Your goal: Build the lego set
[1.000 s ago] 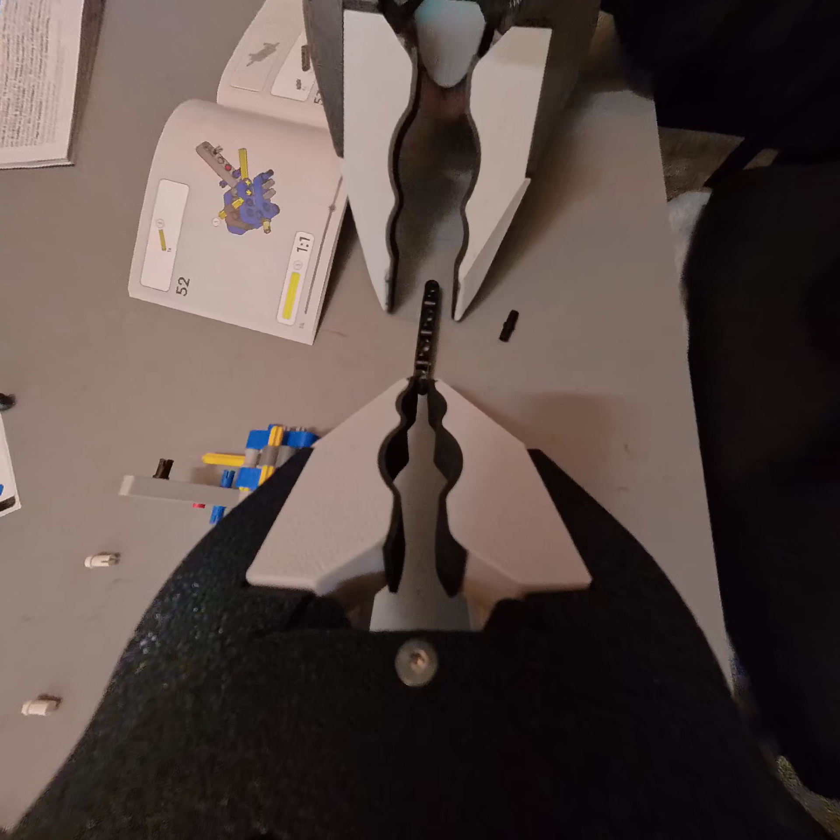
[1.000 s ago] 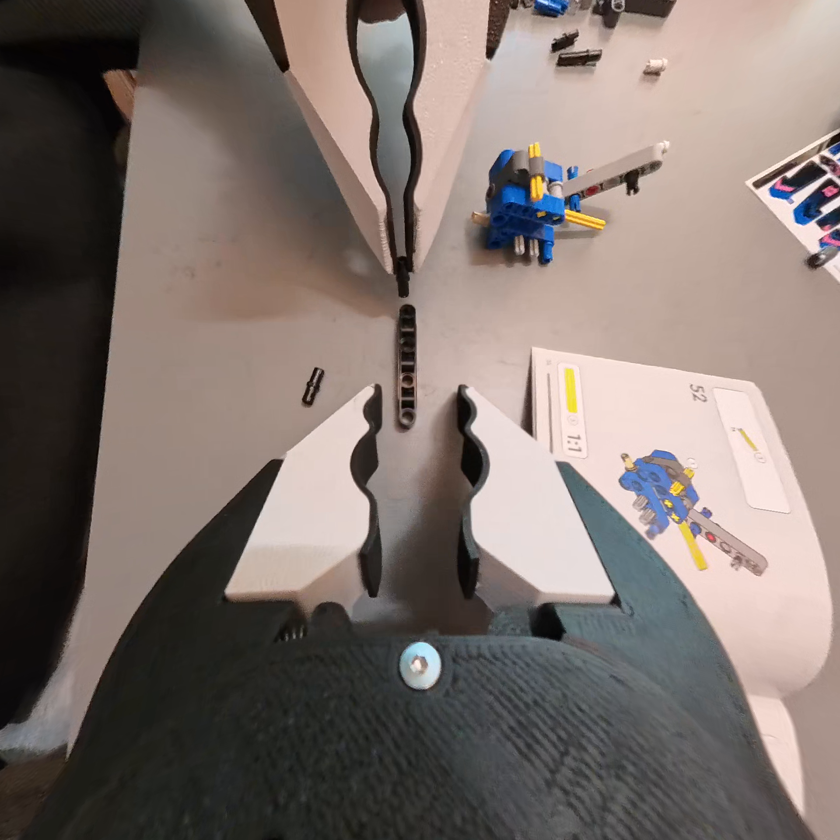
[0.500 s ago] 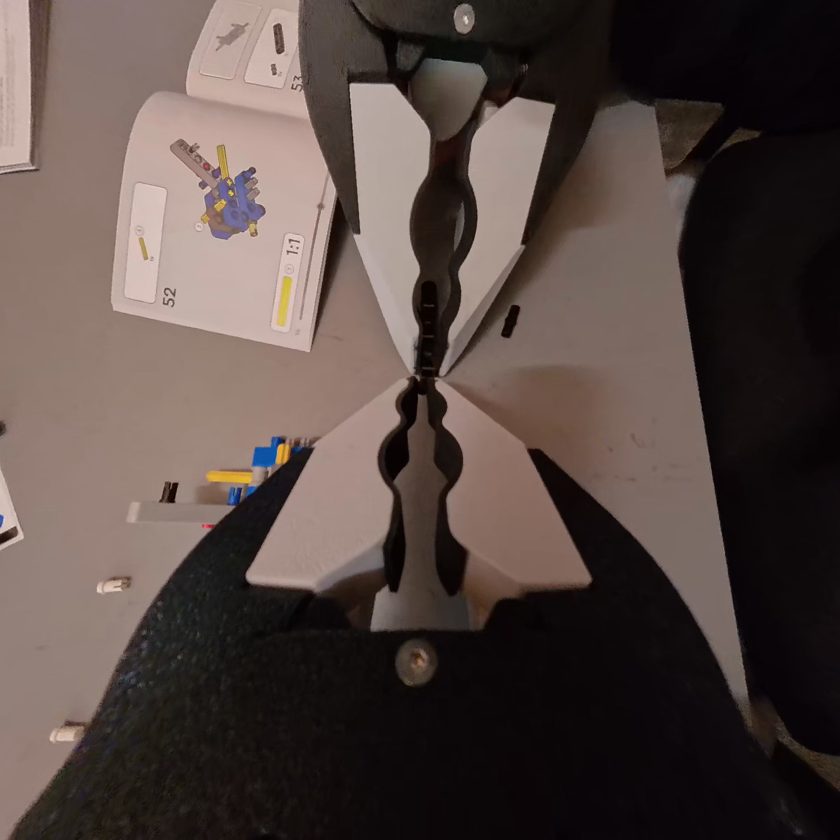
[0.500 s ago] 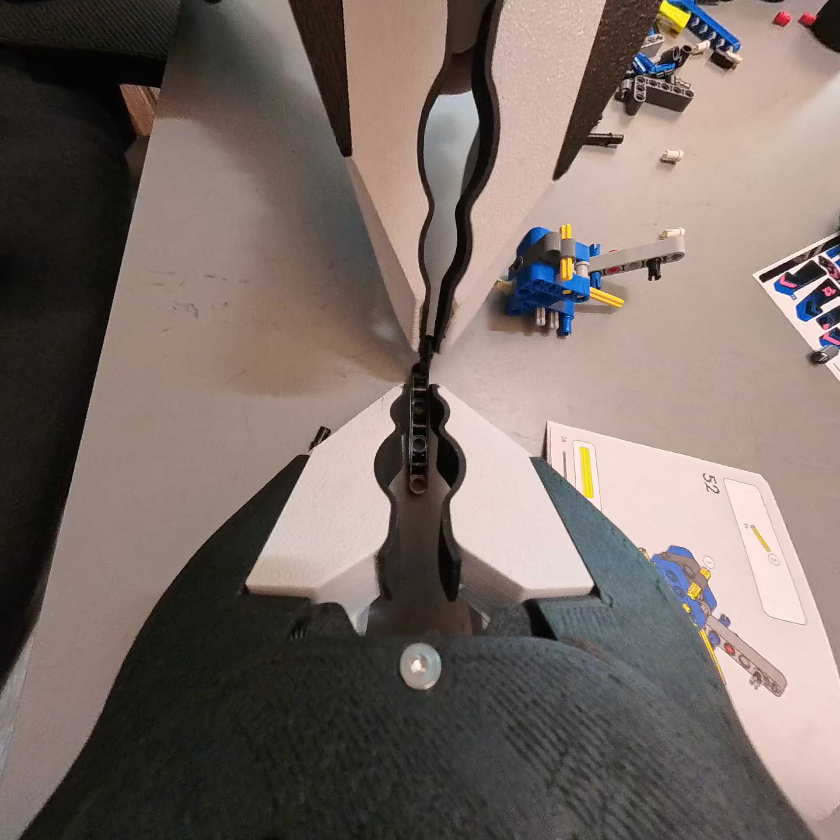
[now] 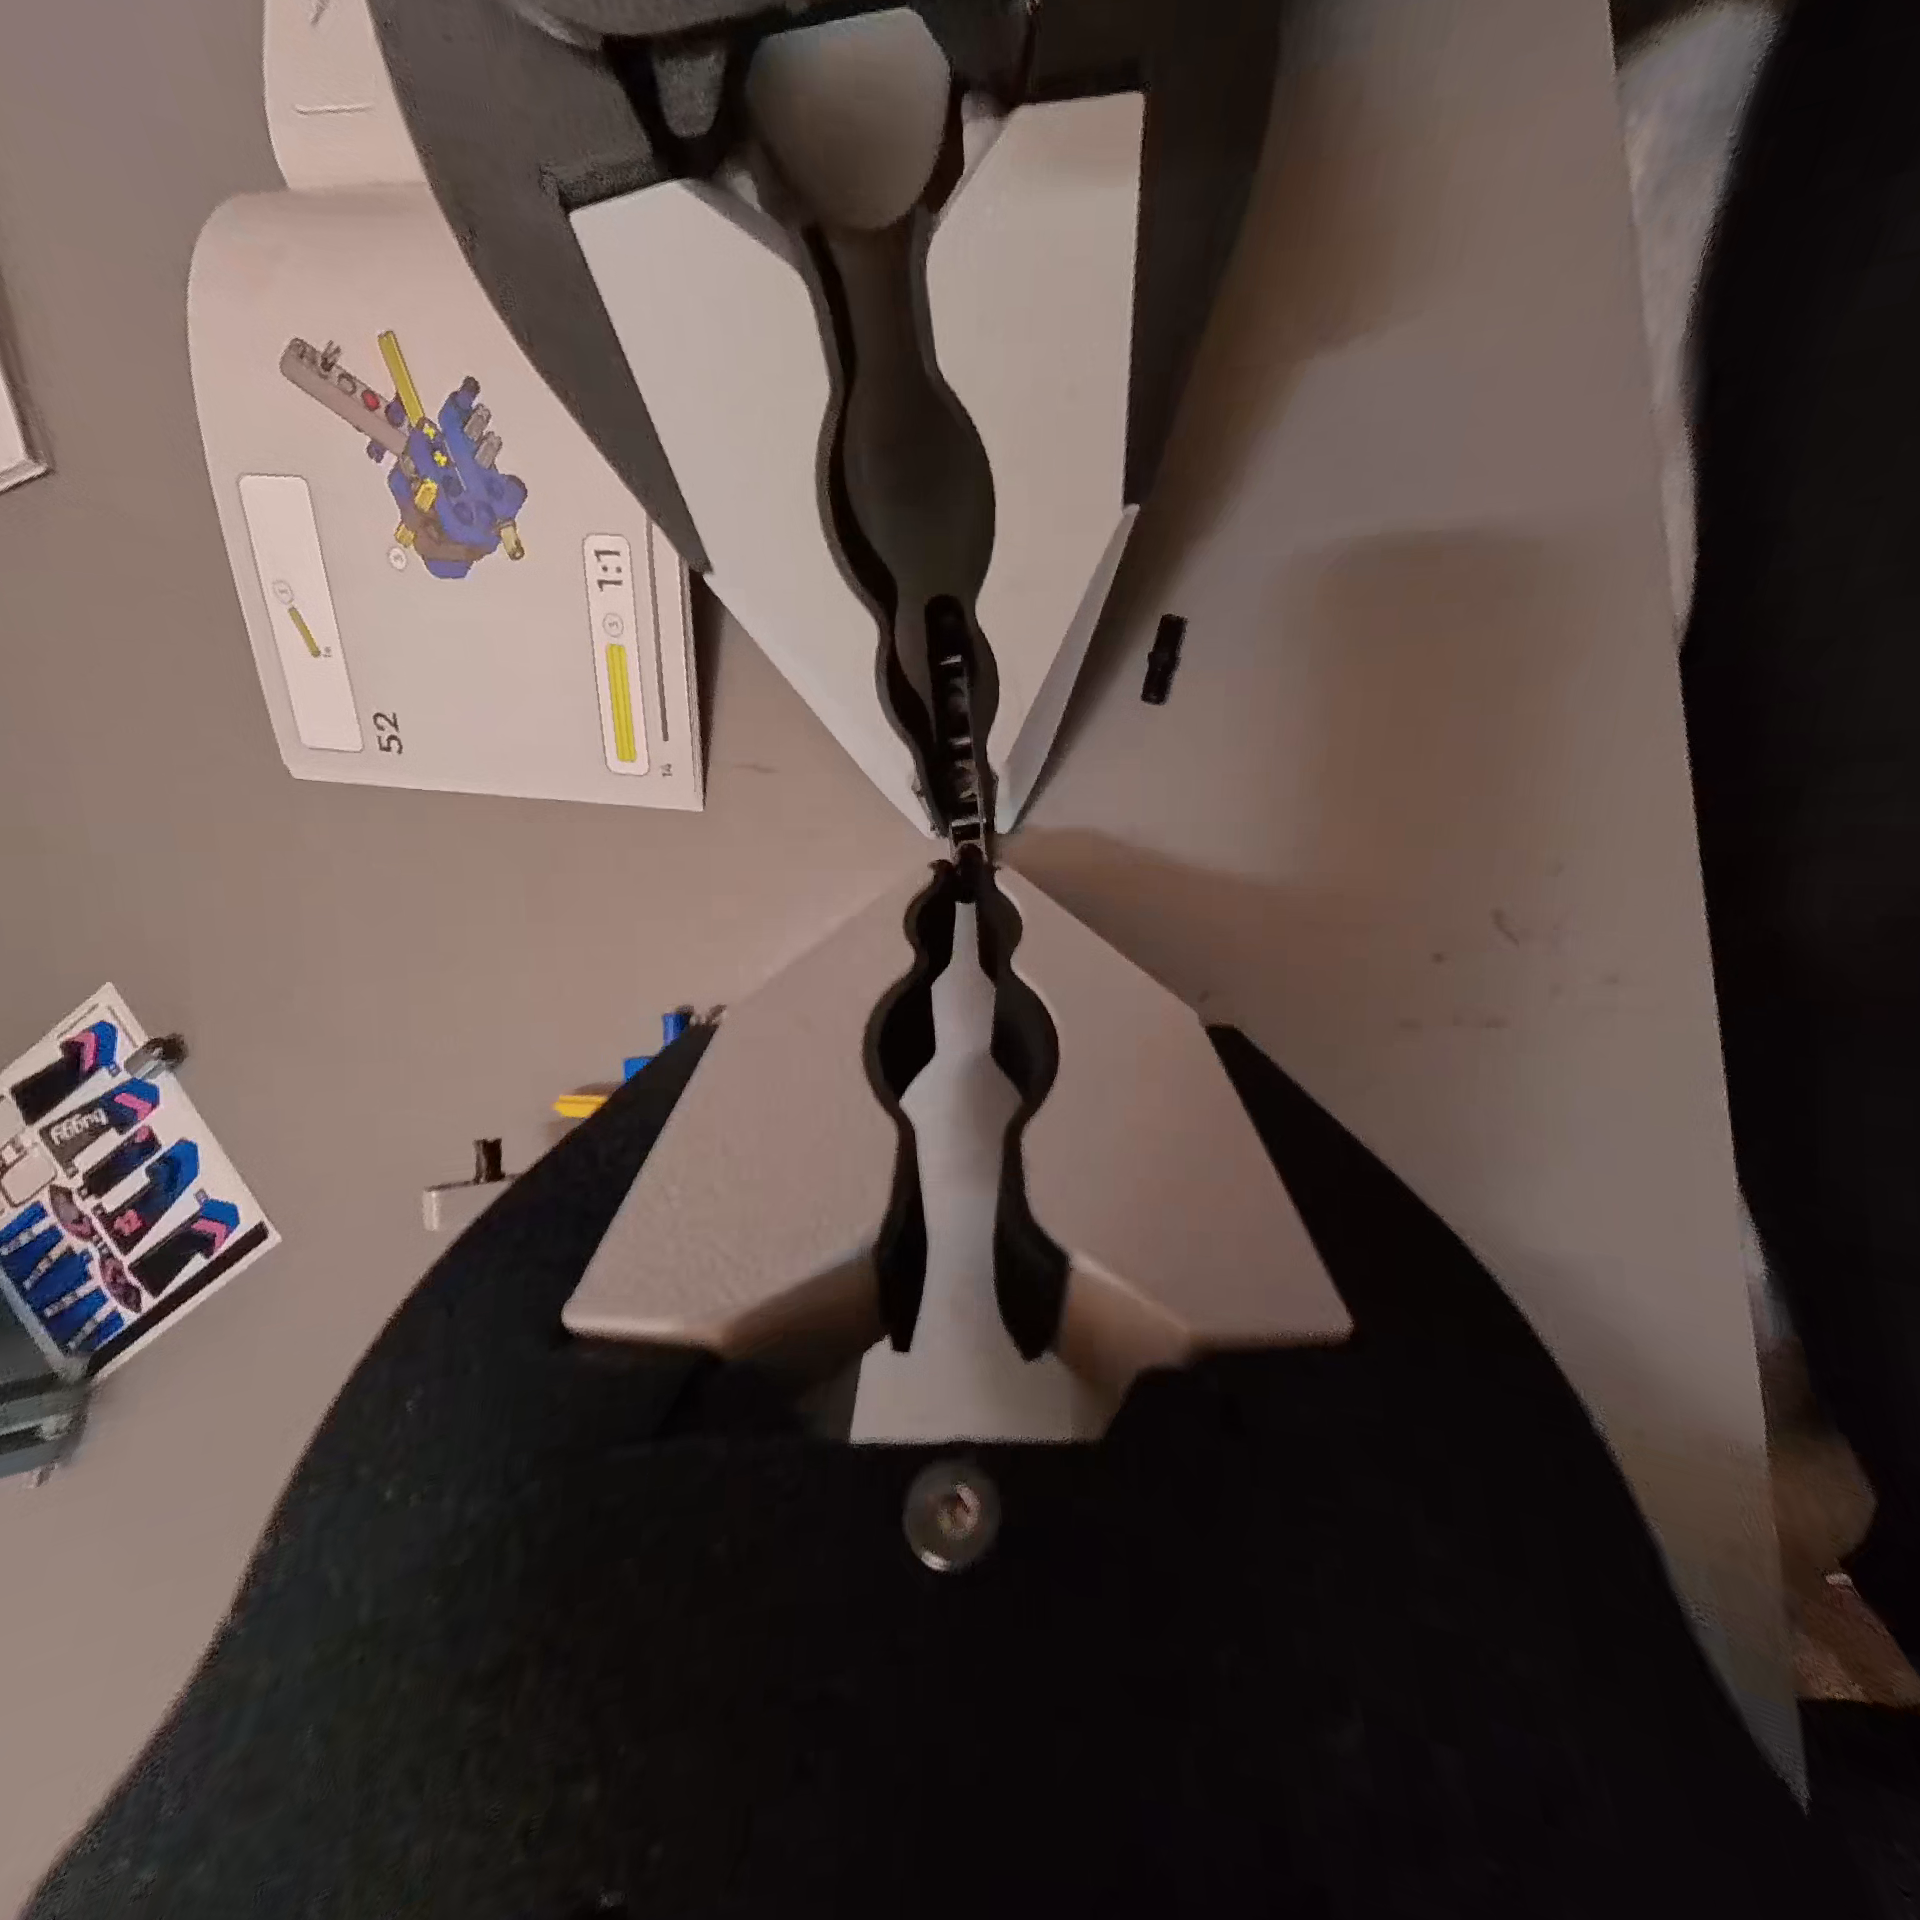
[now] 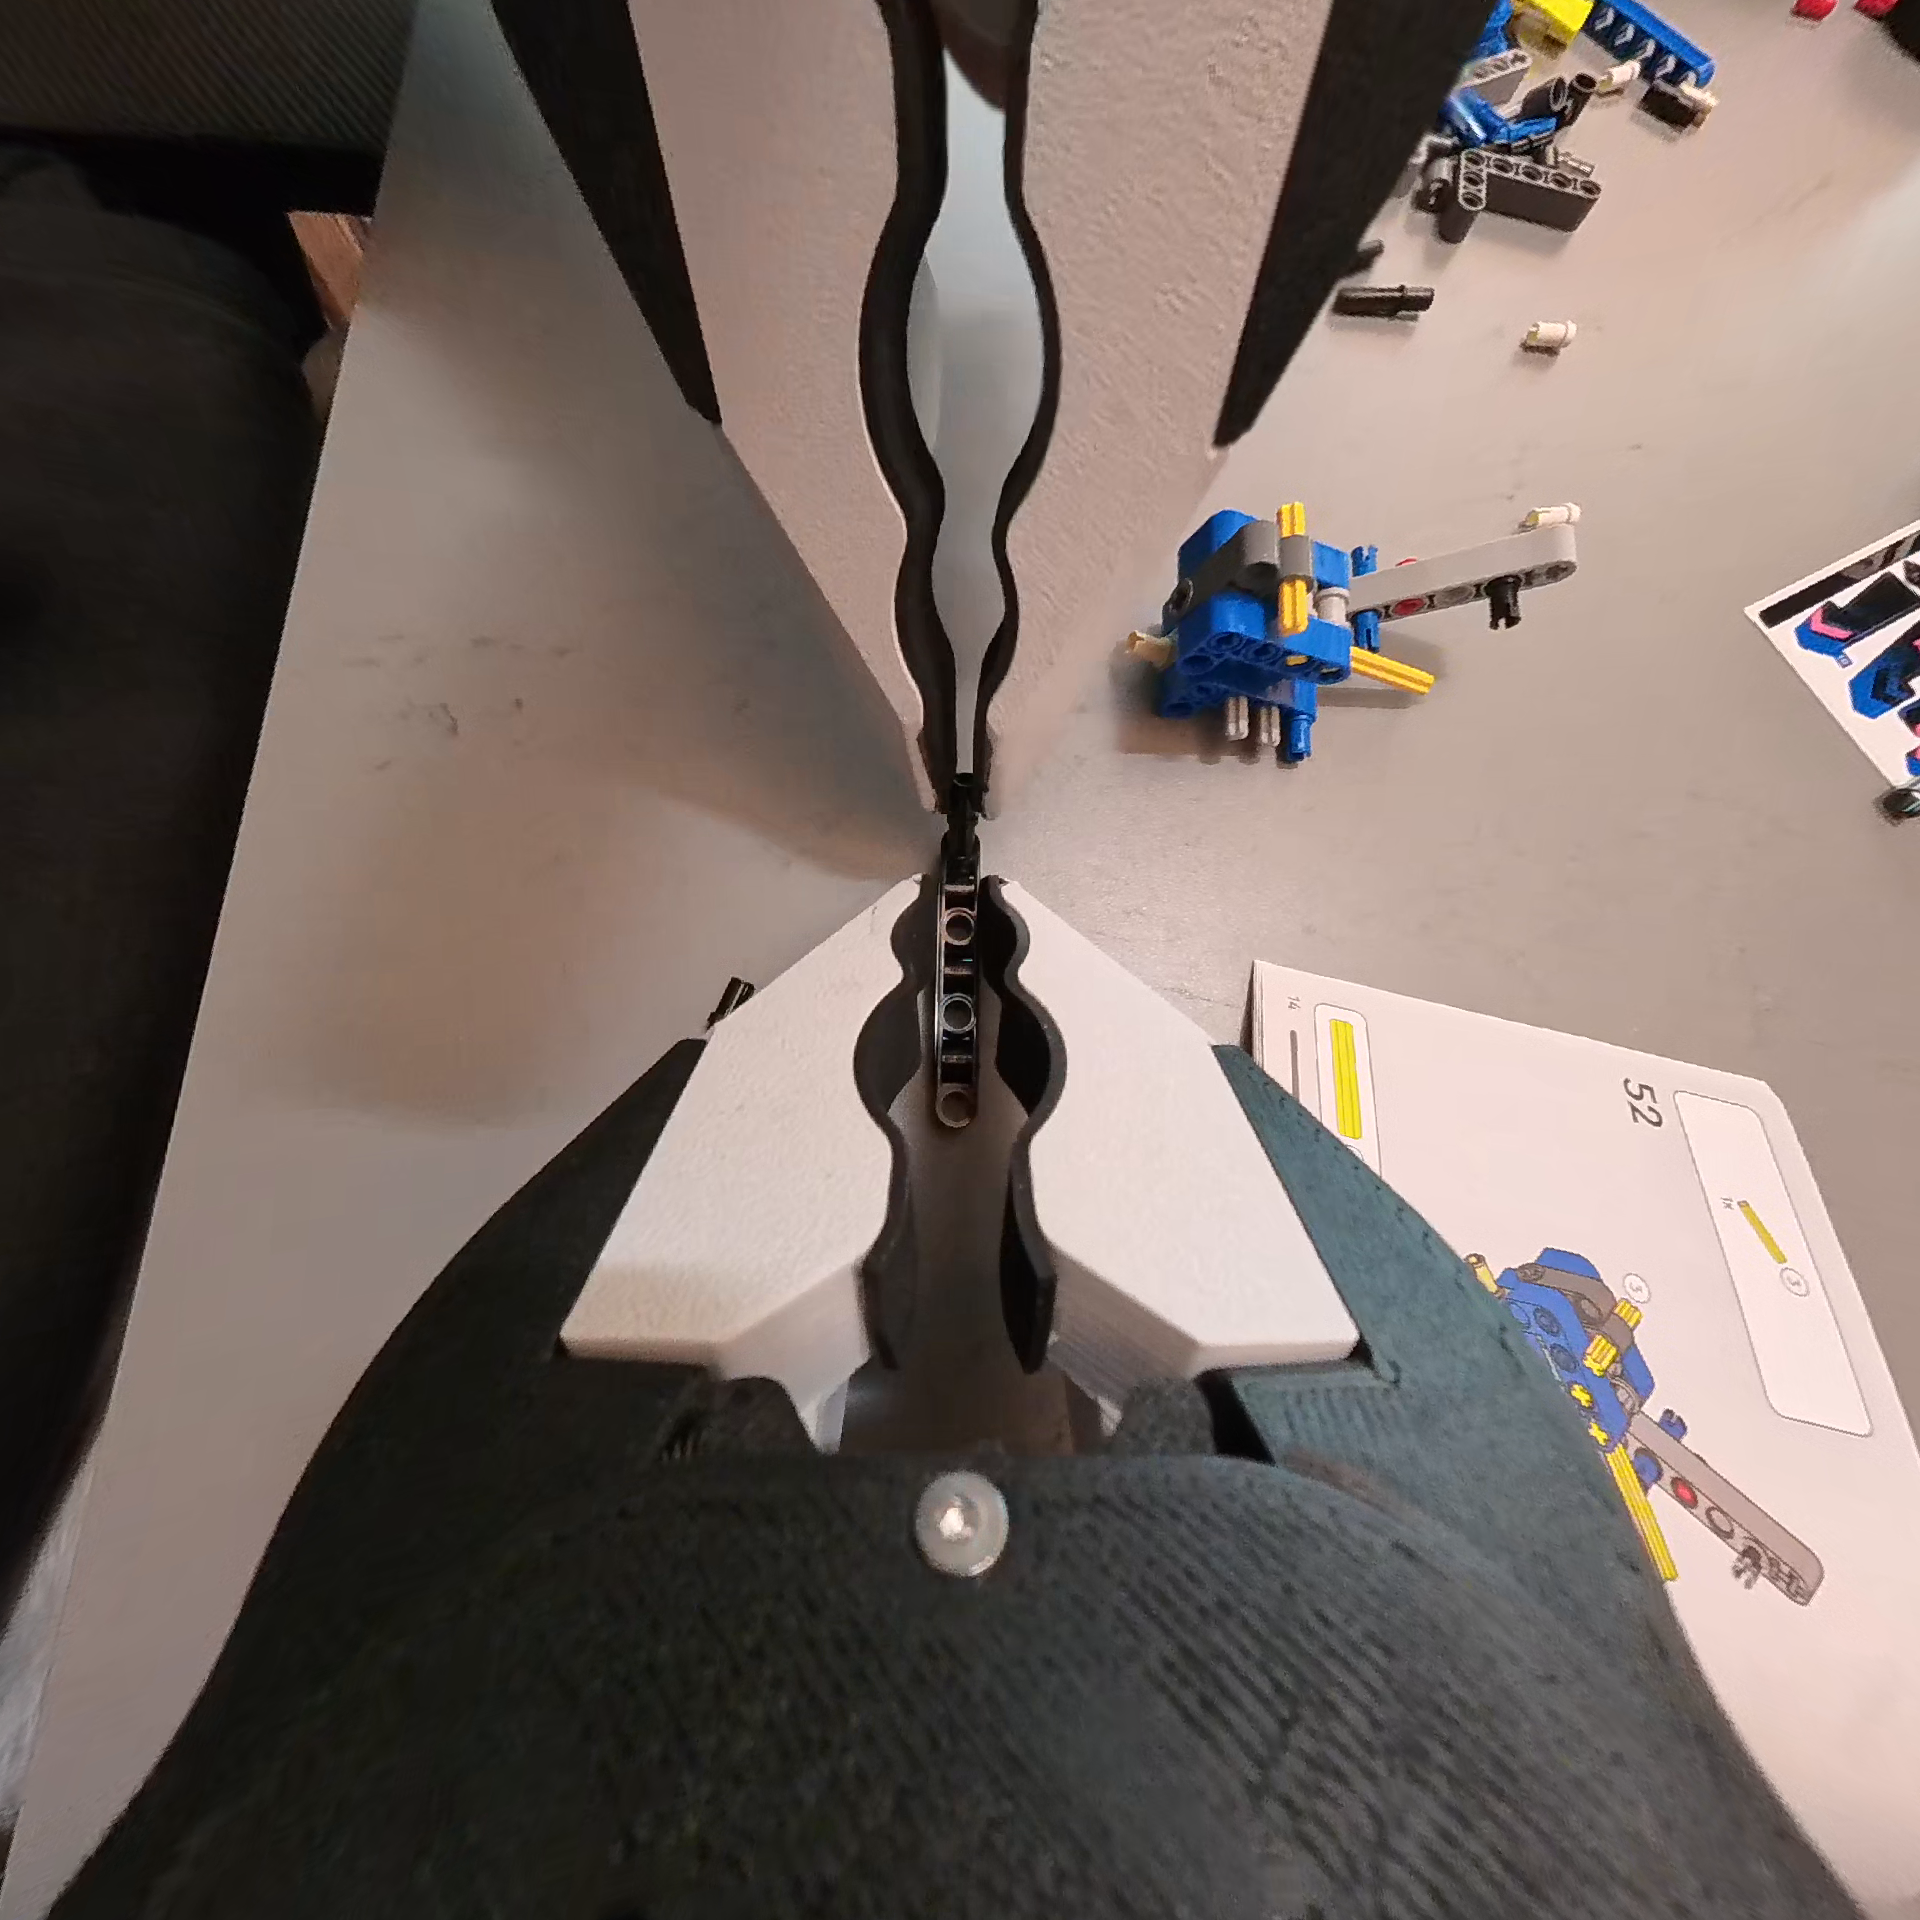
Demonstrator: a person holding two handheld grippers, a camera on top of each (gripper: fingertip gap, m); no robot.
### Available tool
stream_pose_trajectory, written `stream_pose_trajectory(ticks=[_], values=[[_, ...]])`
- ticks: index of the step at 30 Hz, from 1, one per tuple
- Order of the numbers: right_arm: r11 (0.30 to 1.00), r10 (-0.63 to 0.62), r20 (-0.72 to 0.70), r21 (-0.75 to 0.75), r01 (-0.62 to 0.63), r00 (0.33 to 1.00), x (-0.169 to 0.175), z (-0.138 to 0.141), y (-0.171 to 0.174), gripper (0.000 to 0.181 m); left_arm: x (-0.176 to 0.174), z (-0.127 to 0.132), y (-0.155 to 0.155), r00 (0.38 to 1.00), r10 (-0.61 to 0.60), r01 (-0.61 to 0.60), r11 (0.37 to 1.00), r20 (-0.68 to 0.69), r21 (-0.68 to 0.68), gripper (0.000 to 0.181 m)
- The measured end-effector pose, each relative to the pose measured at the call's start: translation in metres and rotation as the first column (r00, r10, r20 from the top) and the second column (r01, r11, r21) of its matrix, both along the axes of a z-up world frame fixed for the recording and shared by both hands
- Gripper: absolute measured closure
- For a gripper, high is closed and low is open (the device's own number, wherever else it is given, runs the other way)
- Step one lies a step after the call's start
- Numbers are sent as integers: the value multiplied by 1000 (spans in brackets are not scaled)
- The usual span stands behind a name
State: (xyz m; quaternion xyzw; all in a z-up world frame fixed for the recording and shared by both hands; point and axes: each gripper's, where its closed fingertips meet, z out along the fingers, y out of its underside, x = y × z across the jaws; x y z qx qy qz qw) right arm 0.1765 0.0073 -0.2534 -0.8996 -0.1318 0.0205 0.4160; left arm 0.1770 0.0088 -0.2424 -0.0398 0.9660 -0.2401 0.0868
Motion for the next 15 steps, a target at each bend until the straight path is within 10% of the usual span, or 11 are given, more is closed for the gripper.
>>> stream_pose_trajectory(ticks=[15], values=[[1000, 0, -19, -4, 0, 1000, 0, 0, 0, 174, -2, 0, -2, 844, -523, 430, 790, 116, 436, 181]])
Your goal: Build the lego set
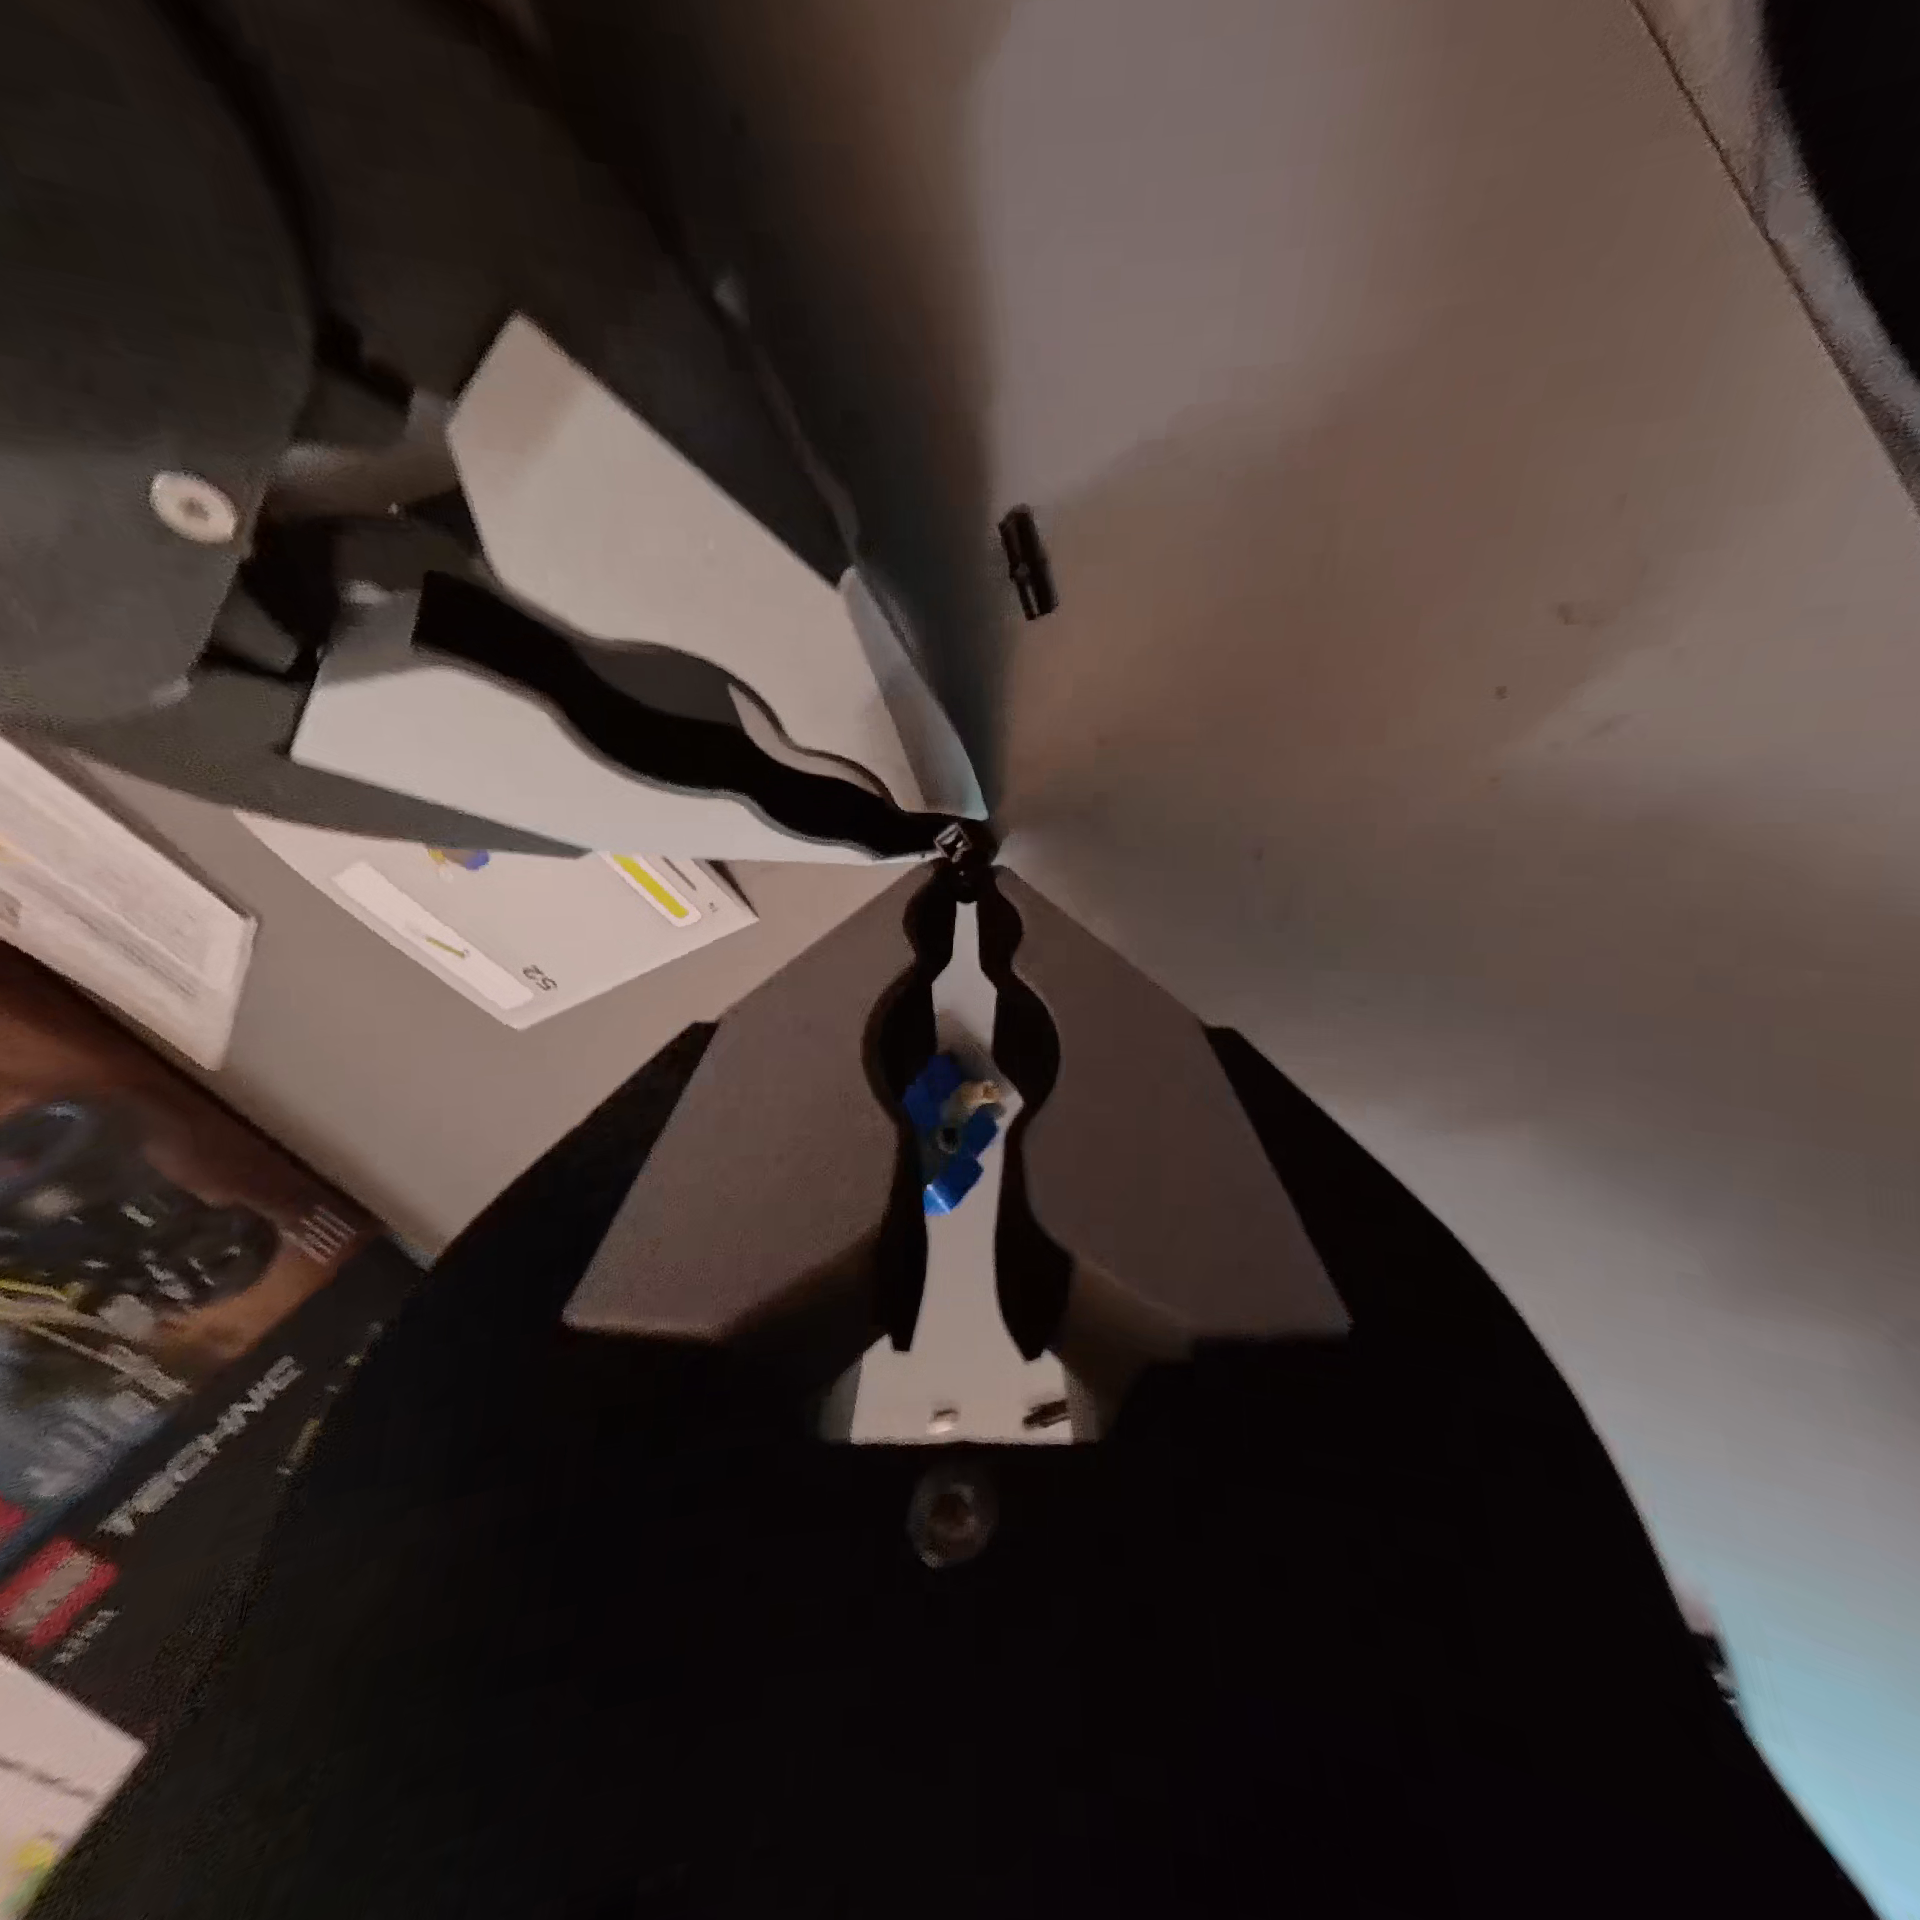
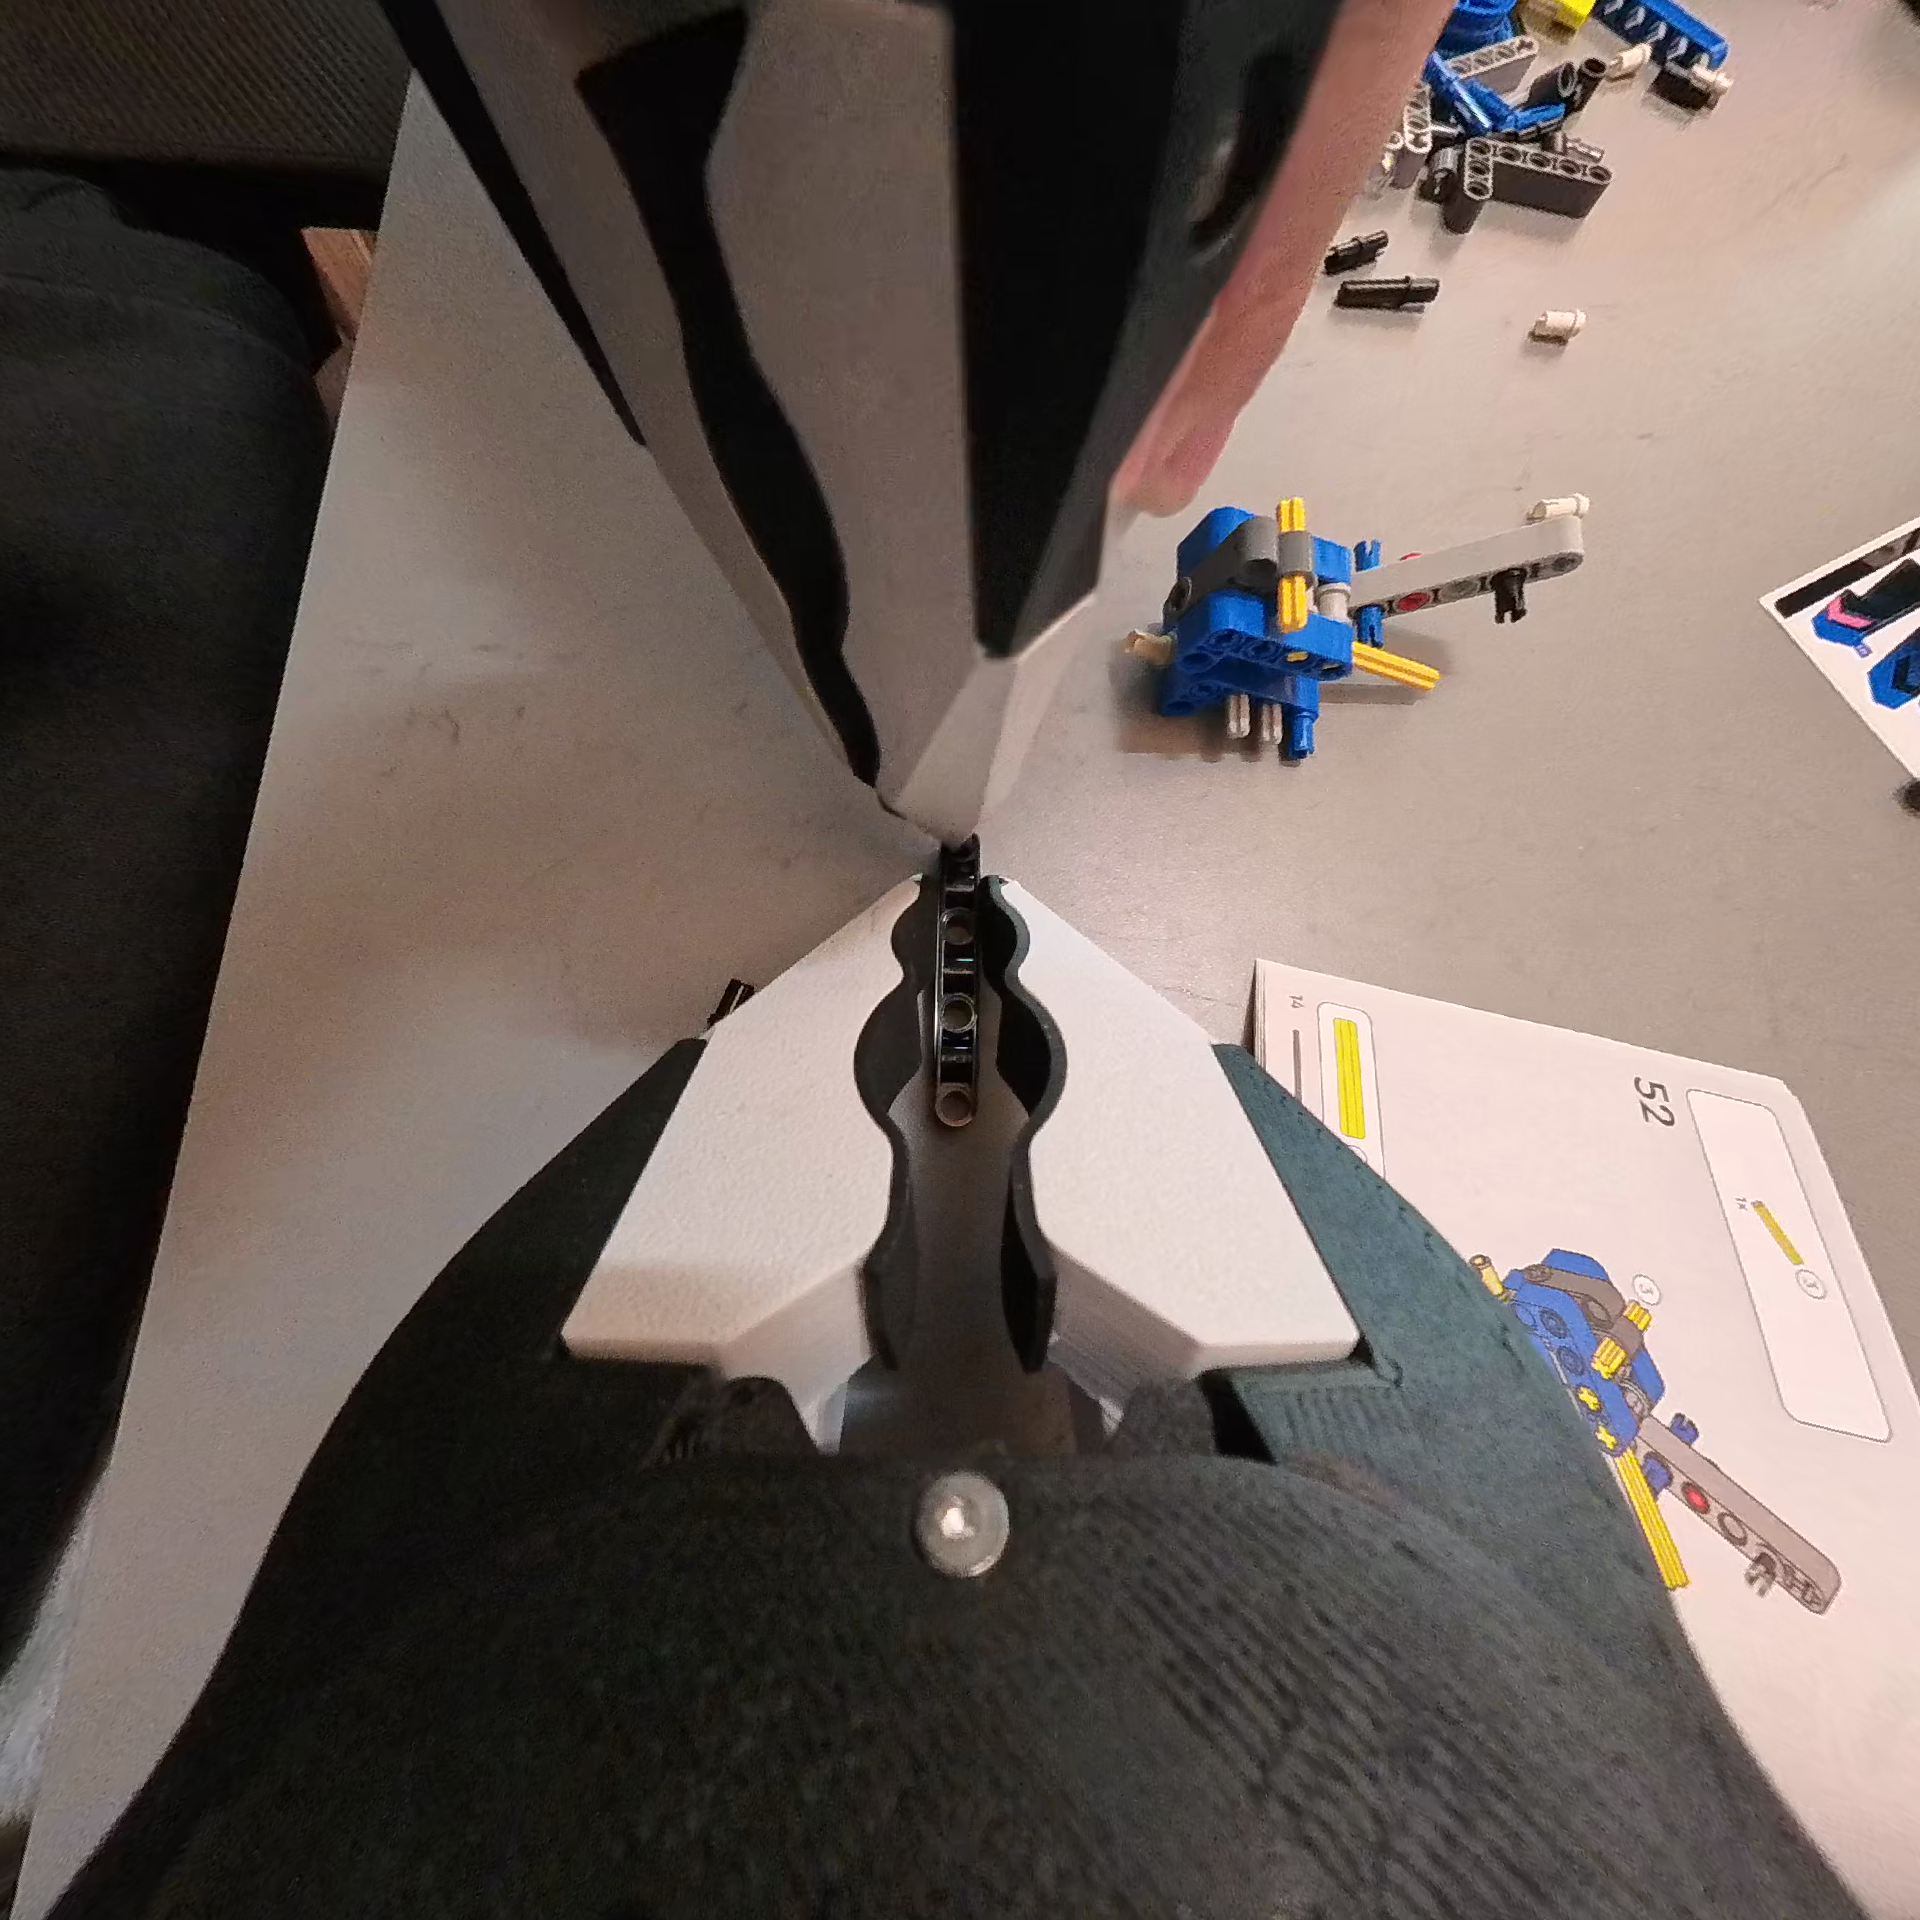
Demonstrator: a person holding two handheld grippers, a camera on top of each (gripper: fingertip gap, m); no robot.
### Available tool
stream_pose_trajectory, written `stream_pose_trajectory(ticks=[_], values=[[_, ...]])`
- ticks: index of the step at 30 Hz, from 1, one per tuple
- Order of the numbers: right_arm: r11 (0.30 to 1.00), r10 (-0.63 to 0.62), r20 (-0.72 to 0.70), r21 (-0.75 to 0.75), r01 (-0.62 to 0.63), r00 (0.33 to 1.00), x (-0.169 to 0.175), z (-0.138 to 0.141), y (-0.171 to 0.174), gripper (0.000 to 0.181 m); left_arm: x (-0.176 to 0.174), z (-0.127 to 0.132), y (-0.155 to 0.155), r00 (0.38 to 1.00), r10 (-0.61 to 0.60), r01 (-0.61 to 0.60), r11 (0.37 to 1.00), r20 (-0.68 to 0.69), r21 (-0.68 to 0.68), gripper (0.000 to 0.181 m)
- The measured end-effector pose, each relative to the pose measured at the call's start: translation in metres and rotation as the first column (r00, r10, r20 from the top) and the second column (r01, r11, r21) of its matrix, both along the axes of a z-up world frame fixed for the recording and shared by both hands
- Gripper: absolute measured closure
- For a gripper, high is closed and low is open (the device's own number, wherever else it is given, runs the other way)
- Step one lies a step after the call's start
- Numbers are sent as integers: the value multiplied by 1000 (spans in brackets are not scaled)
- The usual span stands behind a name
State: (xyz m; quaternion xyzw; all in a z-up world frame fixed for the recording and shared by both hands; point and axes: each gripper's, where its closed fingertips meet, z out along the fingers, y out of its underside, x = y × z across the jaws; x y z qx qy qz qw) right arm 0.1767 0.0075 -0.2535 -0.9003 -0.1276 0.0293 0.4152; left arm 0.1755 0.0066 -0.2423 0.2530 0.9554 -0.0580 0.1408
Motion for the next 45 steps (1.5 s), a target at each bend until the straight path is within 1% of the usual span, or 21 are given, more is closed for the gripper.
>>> stream_pose_trajectory(ticks=[2, 4, 7, 9, 11, 14, 17, 21, 24, 28, 33, 35, 37, 39, 43, 45], values=[[1000, 0, 0, 0, 0, 1000, 0, 0, 0, 174, -2, -1, -2, 998, -67, 66, 998, 12, 19, 181], [1000, 1, -2, -1, -1, 1000, 0, 0, 0, 174, -4, -3, -5, 996, -84, 84, 996, -10, 24, 181], [1000, 0, -5, -2, 0, 1000, 0, 0, 0, 174, -5, -4, -5, 991, -15, 12, 1000, -132, -24, 181], [1000, 0, 0, 0, 0, 1000, 0, 0, 0, 174, -5, -3, -5, 980, 24, -42, 995, -199, -87, 181], [1000, 0, 1, 0, 0, 1000, 0, 0, 0, 174, -3, -1, -5, 960, 80, -129, 977, -268, -171, 181], [1000, 0, -8, -3, 0, 1000, 0, 0, 0, 174, -4, -1, -8, 911, 158, -288, 906, -382, -311, 181], [1000, 0, -10, -3, 0, 1000, 0, 0, 0, 174, -2, 0, -8, 883, 210, -388, 830, -421, -401, 181], [1000, 2, -15, -4, -2, 1000, 0, 0, 0, 174, 0, 2, -5, 851, 228, -475, 719, -473, -508, 181], [1000, 3, -15, -4, -3, 1000, 0, 0, 0, 174, 1, 3, -4, 846, 217, -494, 665, -487, -560, 181], [1000, 3, -14, -4, -3, 1000, 0, 0, 0, 174, -1, 6, -5, 845, 193, -493, 643, -499, -586, 181], [1000, 3, -18, -5, -3, 1000, 0, 0, 0, 174, 1, 3, -3, 846, 195, -492, 644, -496, -586, 181], [1000, 3, -18, -5, -3, 1000, 0, 0, 0, 174, 2, 3, -4, 853, 195, -482, 648, -483, -589, 181], [1000, 3, -15, -4, -3, 1000, 0, 0, 0, 174, 2, 3, -3, 864, 200, -465, 670, -462, -579, 181], [1000, 3, -17, -5, -4, 1000, 0, 0, 0, 174, 2, 3, -3, 858, 208, -473, 675, -469, -566, 180], [1000, 4, -18, -5, -4, 1000, 0, 0, 0, 174, 2, 3, -3, 802, 200, -550, 615, -563, -565, 181], [1000, 4, -17, -5, -4, 1000, 0, 0, 0, 174, 2, 3, -2, 794, 200, -562, 600, -574, -569, 181]])
